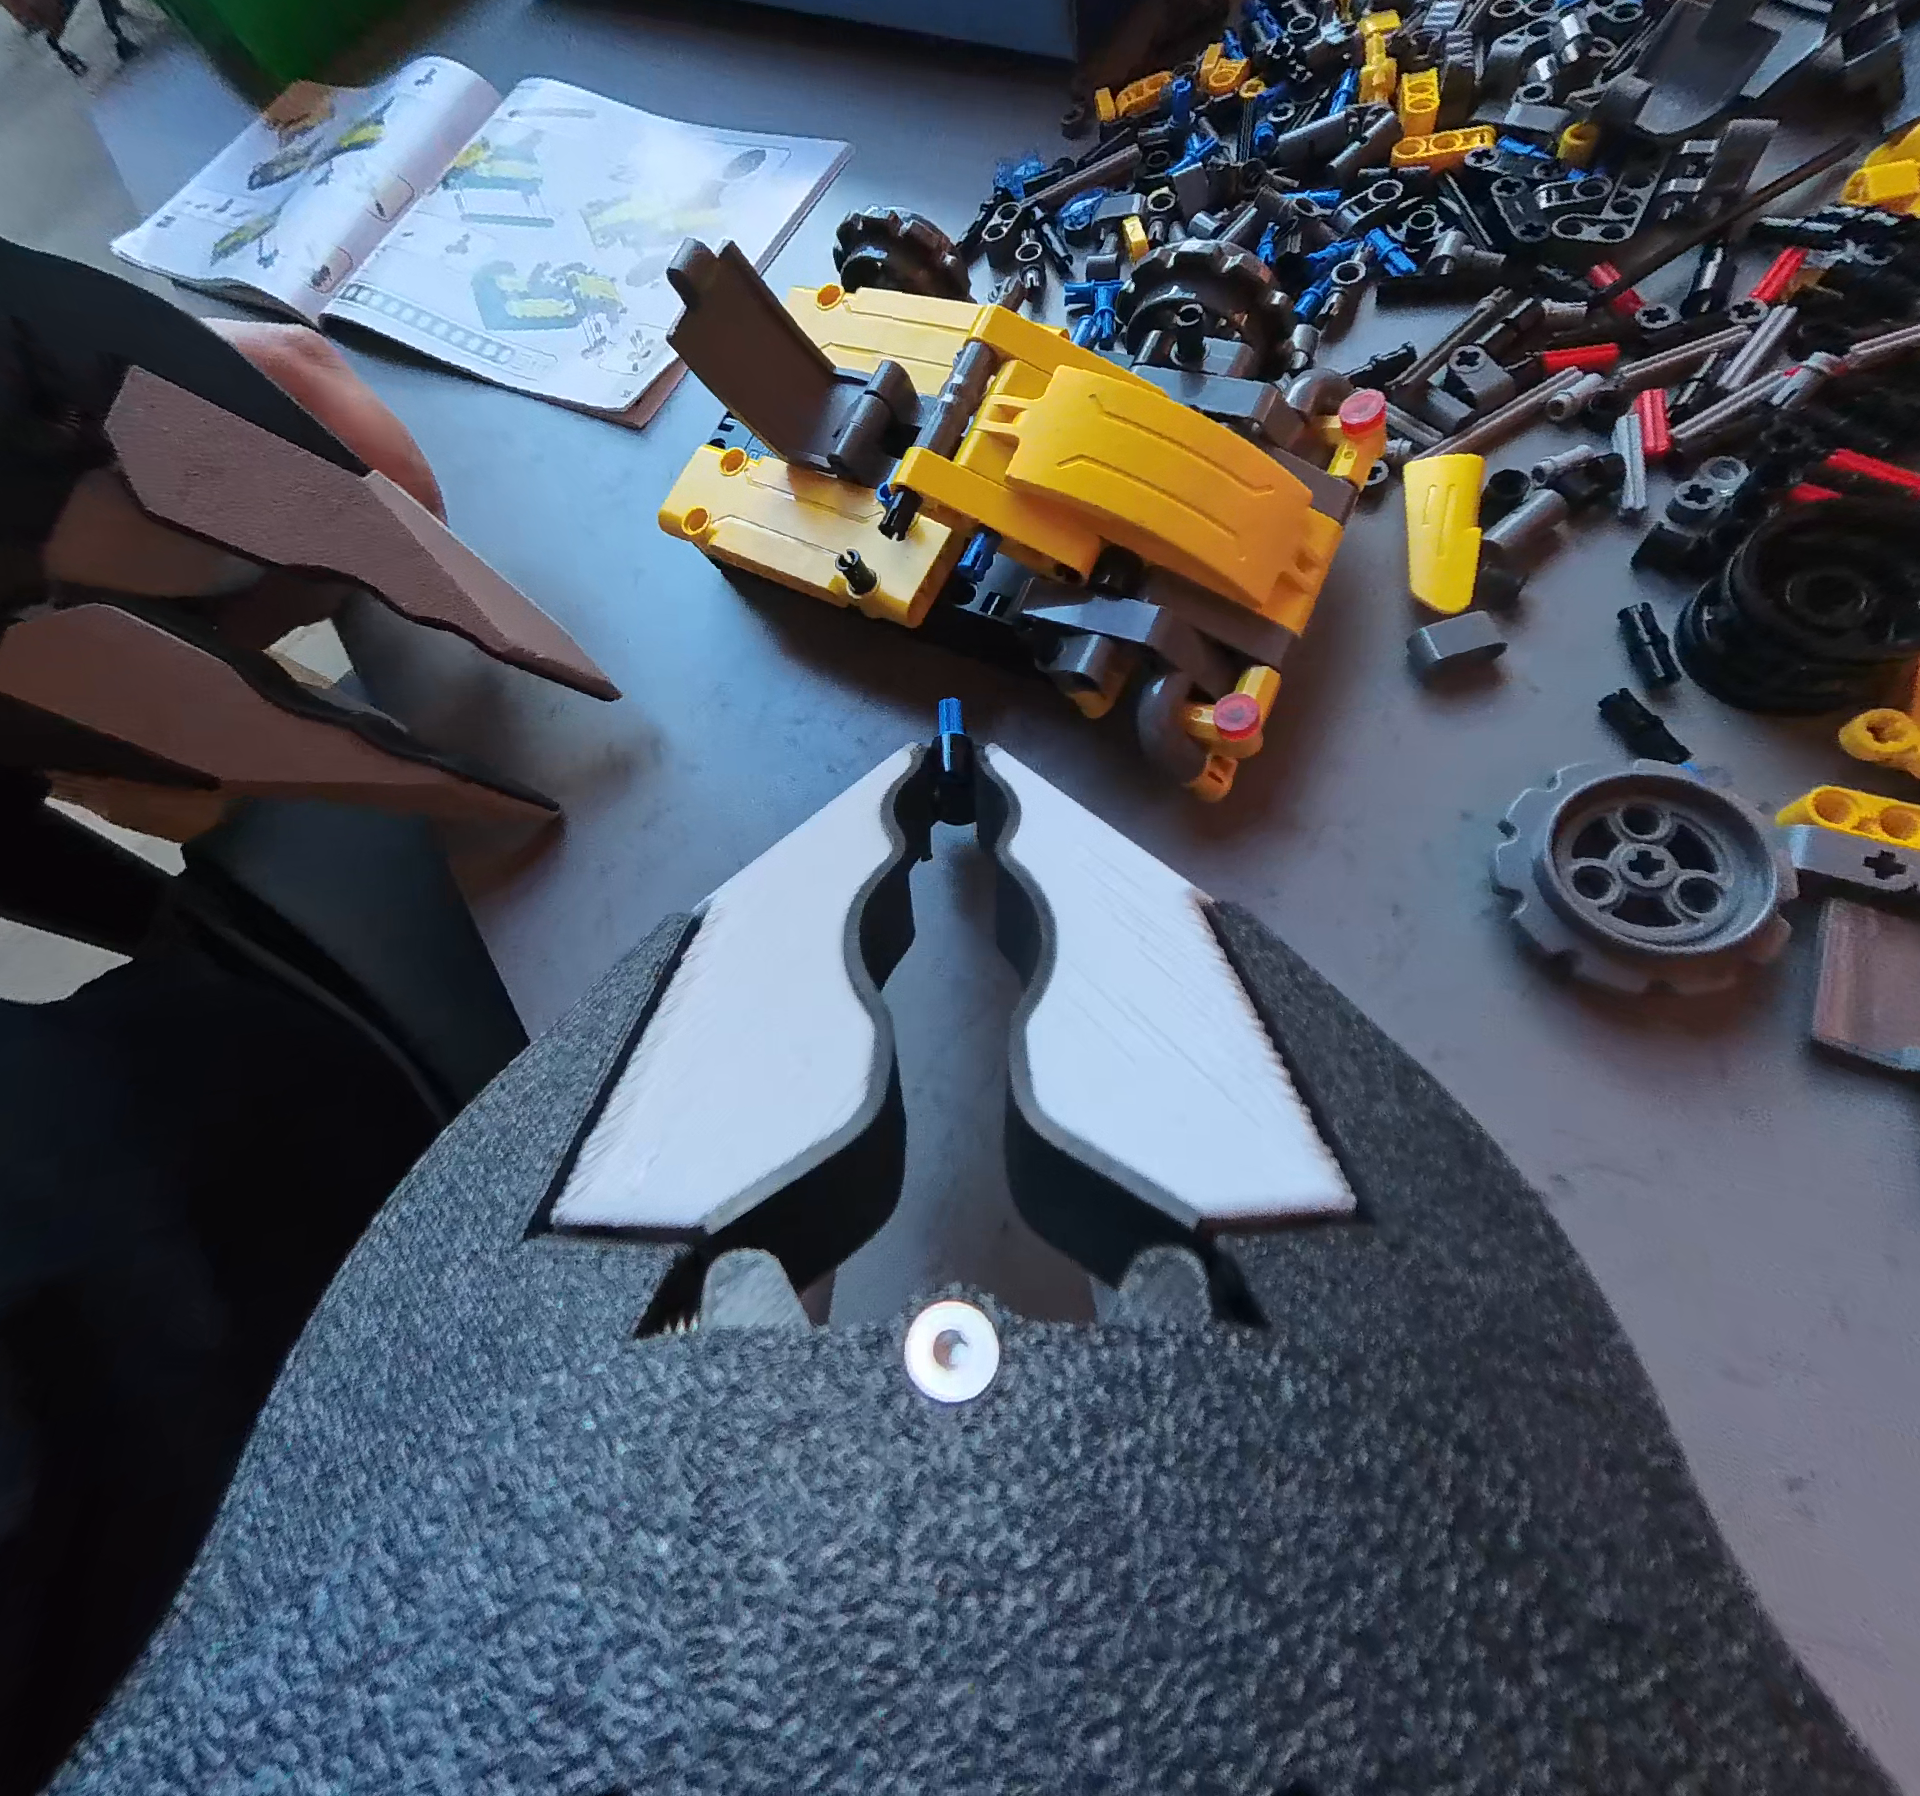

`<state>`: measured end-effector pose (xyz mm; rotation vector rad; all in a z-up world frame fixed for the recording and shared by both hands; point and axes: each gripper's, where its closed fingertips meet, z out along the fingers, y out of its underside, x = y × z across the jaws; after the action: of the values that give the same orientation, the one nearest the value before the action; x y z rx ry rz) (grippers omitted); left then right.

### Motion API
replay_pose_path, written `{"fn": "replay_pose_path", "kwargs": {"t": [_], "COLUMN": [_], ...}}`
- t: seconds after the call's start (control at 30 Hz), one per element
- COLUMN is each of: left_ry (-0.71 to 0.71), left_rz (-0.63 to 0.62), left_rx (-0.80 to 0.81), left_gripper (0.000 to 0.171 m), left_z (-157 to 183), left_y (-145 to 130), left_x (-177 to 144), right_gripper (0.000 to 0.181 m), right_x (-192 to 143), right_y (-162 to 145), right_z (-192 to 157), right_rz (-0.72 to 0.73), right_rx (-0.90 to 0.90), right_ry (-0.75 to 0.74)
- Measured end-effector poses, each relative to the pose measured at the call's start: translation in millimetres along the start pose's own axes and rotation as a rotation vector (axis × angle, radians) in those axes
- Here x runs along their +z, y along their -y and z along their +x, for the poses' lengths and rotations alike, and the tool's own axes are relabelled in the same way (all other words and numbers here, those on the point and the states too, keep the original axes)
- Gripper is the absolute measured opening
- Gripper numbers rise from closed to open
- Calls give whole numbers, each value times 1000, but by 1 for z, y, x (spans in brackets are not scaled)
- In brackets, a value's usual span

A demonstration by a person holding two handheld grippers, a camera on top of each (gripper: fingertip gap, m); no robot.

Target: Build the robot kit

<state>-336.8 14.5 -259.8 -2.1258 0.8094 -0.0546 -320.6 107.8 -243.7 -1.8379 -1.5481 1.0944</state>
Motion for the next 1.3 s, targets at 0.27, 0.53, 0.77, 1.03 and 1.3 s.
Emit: {"fn": "replay_pose_path", "kwargs": {"t": [0.27, 0.53, 0.77, 1.03, 1.3], "left_ry": [10, 12, 8, 11, 8], "left_rz": [0, 1, 0, 1, 1], "left_rx": [8, 21, 16, 20, 22], "left_gripper": [24, 22, 22, 22, 21], "left_z": [0, 1, 1, 1, 1], "left_y": [0, 0, 0, 0, 0], "left_x": [0, 0, 0, 0, 0], "right_gripper": [7, 7, 7, 7, 7], "right_x": [1, 3, 2, 2, 5], "right_y": [-1, 0, 2, 2, 3], "right_z": [1, 3, 5, 7, 7], "right_rz": [-8, -12, -1, 5, -6], "right_rx": [2, 5, 16, 23, -3], "right_ry": [-8, -18, -22, -37, -62]}}
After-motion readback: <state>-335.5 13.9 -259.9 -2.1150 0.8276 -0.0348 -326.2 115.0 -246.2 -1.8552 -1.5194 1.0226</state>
